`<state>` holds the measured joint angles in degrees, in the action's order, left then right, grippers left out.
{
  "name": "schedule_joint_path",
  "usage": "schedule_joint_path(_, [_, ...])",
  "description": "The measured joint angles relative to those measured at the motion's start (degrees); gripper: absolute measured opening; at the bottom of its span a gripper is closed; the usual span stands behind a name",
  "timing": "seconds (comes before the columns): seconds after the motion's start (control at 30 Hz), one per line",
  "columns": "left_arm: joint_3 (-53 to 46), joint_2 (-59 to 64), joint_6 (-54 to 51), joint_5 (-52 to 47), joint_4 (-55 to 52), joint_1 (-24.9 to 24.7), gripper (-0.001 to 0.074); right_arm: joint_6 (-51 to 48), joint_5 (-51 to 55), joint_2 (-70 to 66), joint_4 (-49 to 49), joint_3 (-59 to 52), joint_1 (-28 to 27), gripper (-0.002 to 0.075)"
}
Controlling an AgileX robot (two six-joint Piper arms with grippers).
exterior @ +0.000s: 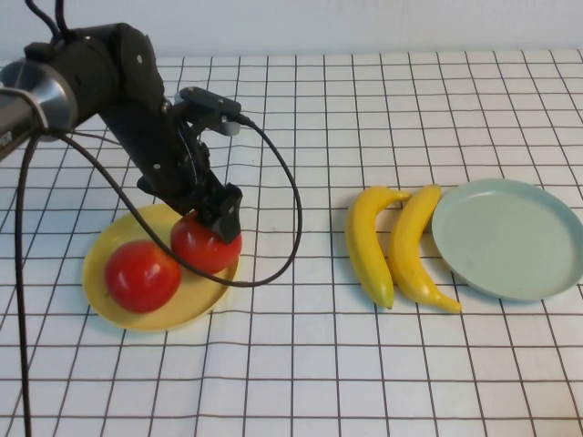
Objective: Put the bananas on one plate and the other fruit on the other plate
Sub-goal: Put one type of fruit in the left plate, then put another type of fruit in the right plate
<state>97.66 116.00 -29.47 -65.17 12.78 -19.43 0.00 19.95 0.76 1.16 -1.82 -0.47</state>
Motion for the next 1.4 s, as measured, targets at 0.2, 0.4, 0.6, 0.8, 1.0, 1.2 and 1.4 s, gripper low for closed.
schedule_joint_path(0.2, [-0.1,-3.6,-0.7,-0.2,1.2,0.8,0.0668,0.0,0.0,0.0,0.0,0.0,0.0,-0.0015])
schedule_joint_path(0.4, [-0.1,-12.0,-0.4,2.1,-0.2,0.8,0.0668,0.0,0.0,0.0,0.0,0.0,0.0,-0.0015])
schedule_joint_path(0.6, [-4.7,-20.9,0.9,7.2,-0.7,0.8,0.0631,0.0,0.0,0.0,0.0,0.0,0.0,-0.0015])
schedule_joint_path(0.8, [-18.2,-32.8,1.4,13.0,5.5,0.8,0.0204,0.0,0.0,0.0,0.0,0.0,0.0,-0.0015])
schedule_joint_path(1.0, [-34.0,-48.1,-6.8,21.4,16.1,0.2,0.0019,0.0,0.0,0.0,0.0,0.0,0.0,-0.0015])
schedule_joint_path(1.2, [-48.7,-63.9,-3.3,30.4,16.0,0.1,0.0004,0.0,0.0,0.0,0.0,0.0,0.0,-0.0015])
schedule_joint_path(1.4, [-59.9,-74.1,-0.9,39.3,12.4,1.0,0.0,0.0,0.0,0.0,0.0,0.0,0.0,-0.0015])
